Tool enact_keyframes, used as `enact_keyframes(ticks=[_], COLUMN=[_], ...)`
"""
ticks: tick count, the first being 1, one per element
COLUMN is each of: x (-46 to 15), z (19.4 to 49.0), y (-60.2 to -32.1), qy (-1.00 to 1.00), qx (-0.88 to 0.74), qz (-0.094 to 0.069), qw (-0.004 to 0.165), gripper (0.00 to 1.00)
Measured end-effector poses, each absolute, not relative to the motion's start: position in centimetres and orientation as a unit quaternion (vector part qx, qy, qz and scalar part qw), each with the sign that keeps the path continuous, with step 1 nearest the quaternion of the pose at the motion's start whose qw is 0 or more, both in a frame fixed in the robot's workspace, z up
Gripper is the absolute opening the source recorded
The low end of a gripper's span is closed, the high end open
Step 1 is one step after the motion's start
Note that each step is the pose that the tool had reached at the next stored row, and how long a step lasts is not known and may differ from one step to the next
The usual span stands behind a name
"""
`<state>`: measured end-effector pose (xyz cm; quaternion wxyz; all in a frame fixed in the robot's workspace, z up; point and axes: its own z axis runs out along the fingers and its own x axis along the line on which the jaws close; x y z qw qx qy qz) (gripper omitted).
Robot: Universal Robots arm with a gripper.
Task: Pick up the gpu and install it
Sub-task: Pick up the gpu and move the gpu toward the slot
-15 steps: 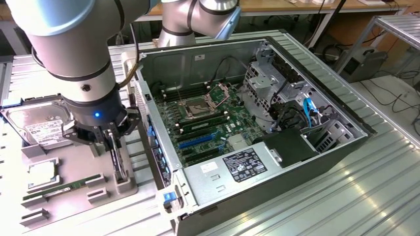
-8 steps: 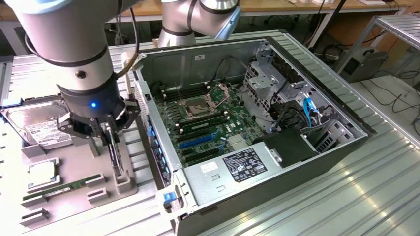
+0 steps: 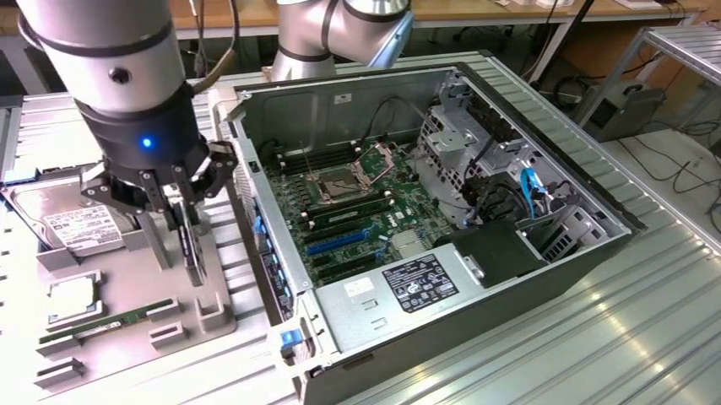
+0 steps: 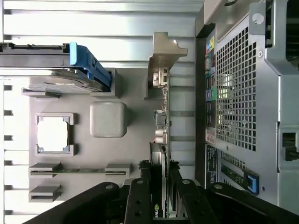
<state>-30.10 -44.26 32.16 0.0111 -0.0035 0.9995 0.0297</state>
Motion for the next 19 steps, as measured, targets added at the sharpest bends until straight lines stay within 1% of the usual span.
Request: enact_keyframes(ticks=[6,11,19], x=[-30.0,-29.6,-27.2], z=[36.0,38.5,42.4], y=[-44.7,-45.1,-46.1], qy=[0.999,1.0,1.0], qx=[-0.003,-0.003,-0.003], qz=[0.03,0.03,0.03], qw=[0.011,0.01,0.003], gripper=[0.26,0.26,0.26])
